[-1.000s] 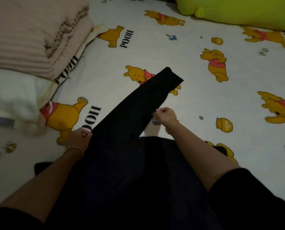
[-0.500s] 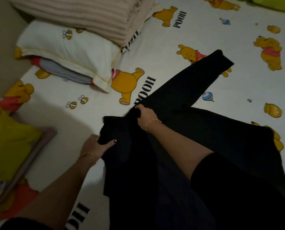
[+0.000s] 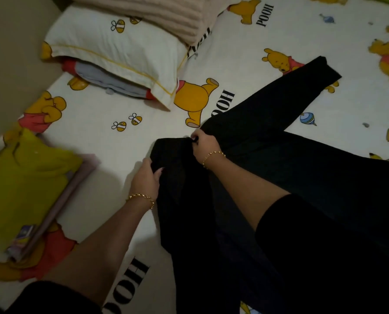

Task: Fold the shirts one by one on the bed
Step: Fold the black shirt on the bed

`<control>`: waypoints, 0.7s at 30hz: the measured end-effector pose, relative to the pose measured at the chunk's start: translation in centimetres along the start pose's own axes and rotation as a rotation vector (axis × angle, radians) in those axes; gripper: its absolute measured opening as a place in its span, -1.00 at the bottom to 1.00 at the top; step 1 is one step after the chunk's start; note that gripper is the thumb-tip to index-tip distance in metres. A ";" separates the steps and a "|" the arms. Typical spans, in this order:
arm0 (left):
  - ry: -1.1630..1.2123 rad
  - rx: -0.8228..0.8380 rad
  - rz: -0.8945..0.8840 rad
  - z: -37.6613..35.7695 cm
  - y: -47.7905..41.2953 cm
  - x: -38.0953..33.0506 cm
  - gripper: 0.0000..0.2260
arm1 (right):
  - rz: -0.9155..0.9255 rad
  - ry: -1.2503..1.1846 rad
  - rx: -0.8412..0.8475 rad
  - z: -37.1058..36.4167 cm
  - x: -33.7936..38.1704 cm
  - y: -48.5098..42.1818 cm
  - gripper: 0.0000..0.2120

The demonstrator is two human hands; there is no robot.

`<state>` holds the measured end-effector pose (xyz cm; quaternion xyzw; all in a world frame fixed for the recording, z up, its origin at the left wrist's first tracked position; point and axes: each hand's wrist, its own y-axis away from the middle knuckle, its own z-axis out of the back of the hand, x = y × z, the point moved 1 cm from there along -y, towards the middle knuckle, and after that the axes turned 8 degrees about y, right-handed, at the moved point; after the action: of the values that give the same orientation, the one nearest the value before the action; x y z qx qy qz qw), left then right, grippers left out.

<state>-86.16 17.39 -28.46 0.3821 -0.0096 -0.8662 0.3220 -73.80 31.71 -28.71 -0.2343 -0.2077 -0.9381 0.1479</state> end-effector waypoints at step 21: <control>-0.568 0.535 -0.617 -2.7 20.4 4.4 -0.70 | -0.179 0.084 -0.065 -2.1 -16.5 35.4 -0.80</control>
<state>-75.34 -0.68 -27.92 0.1855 -0.2052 -0.9581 -0.0739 -47.32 2.90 -27.35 -0.1800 -0.1909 -0.9628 0.0647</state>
